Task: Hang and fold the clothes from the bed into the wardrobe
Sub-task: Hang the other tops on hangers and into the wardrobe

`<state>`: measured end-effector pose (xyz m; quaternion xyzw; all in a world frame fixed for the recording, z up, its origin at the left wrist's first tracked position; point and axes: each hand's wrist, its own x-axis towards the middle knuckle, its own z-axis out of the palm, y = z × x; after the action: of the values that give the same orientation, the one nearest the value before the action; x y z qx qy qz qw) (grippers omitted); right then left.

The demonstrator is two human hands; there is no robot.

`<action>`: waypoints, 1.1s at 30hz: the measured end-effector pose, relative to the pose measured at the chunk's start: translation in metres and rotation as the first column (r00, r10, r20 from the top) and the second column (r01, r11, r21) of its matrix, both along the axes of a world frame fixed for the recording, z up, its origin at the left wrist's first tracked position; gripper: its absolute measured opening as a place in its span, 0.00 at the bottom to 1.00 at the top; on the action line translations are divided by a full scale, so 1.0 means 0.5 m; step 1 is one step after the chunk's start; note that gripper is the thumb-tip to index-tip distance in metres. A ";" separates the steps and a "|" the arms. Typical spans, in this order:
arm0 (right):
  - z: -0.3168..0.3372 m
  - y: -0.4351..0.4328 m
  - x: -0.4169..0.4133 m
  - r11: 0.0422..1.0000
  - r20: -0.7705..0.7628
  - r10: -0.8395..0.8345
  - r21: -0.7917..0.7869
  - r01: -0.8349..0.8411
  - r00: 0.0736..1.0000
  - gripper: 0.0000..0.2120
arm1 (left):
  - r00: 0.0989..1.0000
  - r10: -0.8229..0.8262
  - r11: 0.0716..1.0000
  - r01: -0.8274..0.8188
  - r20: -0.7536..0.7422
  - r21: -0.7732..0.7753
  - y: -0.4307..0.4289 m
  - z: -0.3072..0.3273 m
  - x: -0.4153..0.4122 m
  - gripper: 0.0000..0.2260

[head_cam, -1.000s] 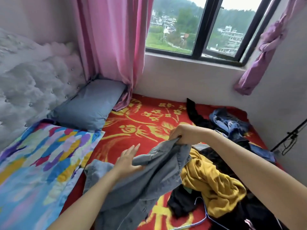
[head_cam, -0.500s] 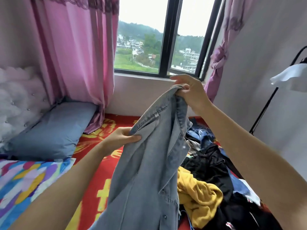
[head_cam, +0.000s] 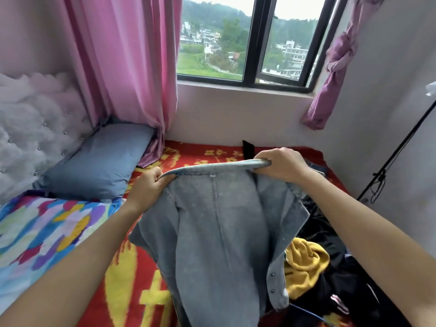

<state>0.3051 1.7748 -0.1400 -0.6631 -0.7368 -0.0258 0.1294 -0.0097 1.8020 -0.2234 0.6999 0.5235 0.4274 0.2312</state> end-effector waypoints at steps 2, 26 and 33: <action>-0.010 -0.005 0.002 1.000 0.427 0.025 -0.003 -0.026 0.904 0.24 | 0.988 0.107 0.994 -0.104 -0.107 0.034 -0.017 -0.008 -0.013 0.25; -0.042 0.043 0.010 0.832 -0.996 0.006 0.054 0.553 0.087 0.18 | 0.828 0.541 0.824 -0.488 -0.147 0.289 -0.082 0.002 -0.113 0.33; 0.041 0.056 0.001 0.808 -0.410 0.031 0.547 0.219 0.911 0.21 | 0.670 0.709 0.646 -0.490 -0.222 0.585 -0.104 0.131 -0.283 0.28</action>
<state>0.3056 1.8028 -0.1197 -0.6189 -0.6164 -0.1201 0.4718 -0.1511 1.7498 -0.1581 0.5892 0.6448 0.4286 -0.2310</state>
